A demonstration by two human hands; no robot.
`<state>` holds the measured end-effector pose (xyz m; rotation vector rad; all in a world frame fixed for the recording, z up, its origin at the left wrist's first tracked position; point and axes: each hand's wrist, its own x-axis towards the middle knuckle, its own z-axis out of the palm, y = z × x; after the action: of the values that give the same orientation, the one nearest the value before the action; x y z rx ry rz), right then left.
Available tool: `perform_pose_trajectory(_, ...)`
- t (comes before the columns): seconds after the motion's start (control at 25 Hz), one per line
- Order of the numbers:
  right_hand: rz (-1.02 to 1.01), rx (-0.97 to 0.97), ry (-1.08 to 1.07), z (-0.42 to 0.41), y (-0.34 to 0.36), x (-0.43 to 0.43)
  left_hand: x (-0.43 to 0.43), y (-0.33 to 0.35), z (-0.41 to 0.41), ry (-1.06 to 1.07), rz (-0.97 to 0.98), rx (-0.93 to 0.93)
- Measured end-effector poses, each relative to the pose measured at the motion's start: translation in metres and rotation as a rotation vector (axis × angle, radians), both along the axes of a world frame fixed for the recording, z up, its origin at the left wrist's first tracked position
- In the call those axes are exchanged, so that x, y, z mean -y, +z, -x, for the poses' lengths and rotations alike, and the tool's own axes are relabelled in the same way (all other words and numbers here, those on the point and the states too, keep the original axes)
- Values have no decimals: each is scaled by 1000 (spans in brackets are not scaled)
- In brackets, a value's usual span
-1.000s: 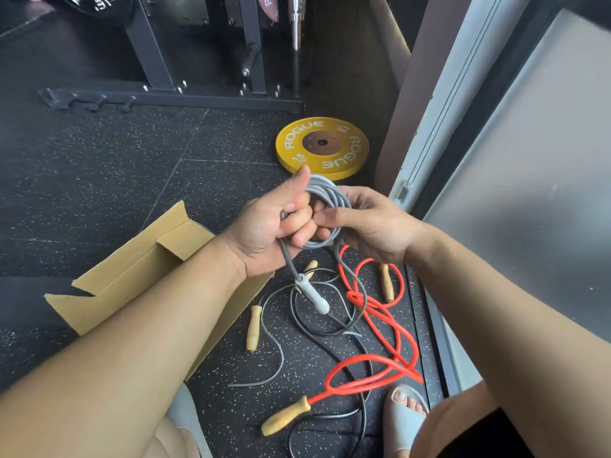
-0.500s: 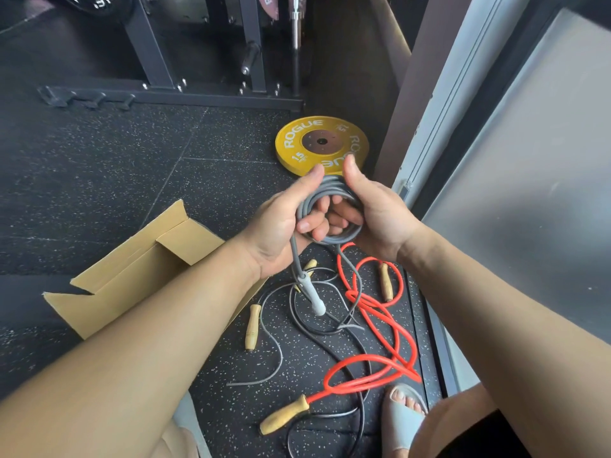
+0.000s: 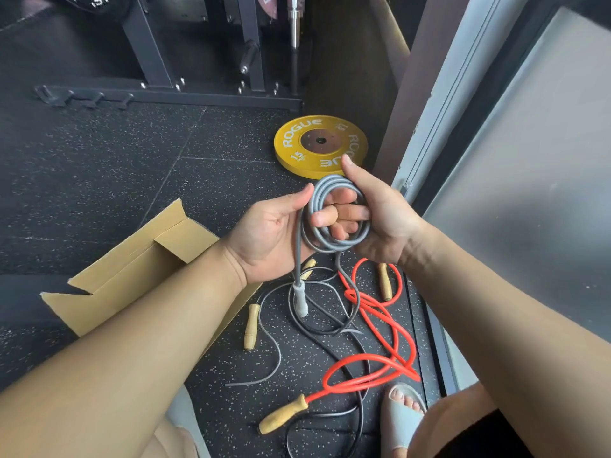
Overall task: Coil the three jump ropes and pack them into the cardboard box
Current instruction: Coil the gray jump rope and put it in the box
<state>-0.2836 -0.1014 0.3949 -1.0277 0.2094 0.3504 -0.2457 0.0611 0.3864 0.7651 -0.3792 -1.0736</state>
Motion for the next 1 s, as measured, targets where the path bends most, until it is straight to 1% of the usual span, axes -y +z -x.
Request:
perform_pose_trajectory(0.12,19,-3,-93,3,2,-6,2,-2,1,-25,80,-73)
perform_pose_trajectory(0.2,31,-12,-116,3,3,-8,3,-1,0,-7,79,-98)
perform_pose_trajectory(0.32,123,-10,-126,1,0,-11,3,0,-6,63,-63,-58)
perform_pose_trajectory(0.4,260,8,-148,-2,-2,-12,4,1,-6,110,-162,-65)
perform_pose_trajectory(0.48,389,34,-150,-4,-3,-14,8,-1,-4,140,-203,-76)
perform_pose_trajectory(0.56,441,50,-154,-5,-4,-15,10,-4,-4,137,-238,-45)
perform_pose_trajectory(0.68,373,45,-165,-4,-4,-12,11,-2,-5,72,-233,0)
perform_pose_trajectory(0.8,257,12,-84,-2,-3,-11,10,3,2,-25,-125,5)
perform_pose_trajectory(0.92,202,-56,-82,-4,-6,-10,16,1,13,-23,0,-67)
perform_pose_trajectory(1.0,166,-60,-131,-7,-9,-12,19,-1,13,19,13,-117)
